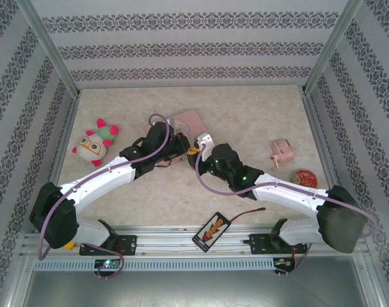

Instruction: Unlock the padlock with the key

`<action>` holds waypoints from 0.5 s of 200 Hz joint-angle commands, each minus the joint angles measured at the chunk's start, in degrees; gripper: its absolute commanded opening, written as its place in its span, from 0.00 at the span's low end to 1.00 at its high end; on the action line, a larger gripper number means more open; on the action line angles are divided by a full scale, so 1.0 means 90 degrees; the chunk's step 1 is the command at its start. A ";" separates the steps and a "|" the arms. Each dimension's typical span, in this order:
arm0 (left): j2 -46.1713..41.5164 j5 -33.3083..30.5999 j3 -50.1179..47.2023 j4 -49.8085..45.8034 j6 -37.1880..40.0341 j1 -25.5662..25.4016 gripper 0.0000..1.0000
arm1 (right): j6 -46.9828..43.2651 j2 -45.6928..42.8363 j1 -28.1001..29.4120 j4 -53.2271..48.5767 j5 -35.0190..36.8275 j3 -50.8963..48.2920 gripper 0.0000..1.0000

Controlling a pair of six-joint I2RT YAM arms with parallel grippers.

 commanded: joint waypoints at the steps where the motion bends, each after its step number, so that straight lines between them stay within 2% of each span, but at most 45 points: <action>1: -0.0233 -0.0152 -0.0155 0.0327 0.0386 -0.0082 0.00 | 0.0192 -0.0265 0.0050 -0.0179 0.0100 0.0109 0.35; 26: -0.0431 -0.0254 -0.0169 0.0287 0.0866 -0.0075 0.00 | 0.0442 -0.0565 -0.0029 -0.0551 -0.0007 0.0128 0.45; 55: -0.0755 -0.0321 -0.0282 0.0312 0.1504 -0.0072 0.00 | 0.0971 -0.0977 -0.0351 -0.0796 -0.0413 0.0081 0.48; 75: -0.1011 -0.0066 -0.0429 0.0585 0.2075 -0.0063 0.00 | 0.1544 -0.1110 -0.0828 -0.0794 -0.1249 0.0060 0.52; 100: -0.1292 0.0321 -0.0433 0.0616 0.2731 -0.0044 0.00 | 0.2281 -0.1024 -0.1402 -0.0598 -0.2298 0.0062 0.52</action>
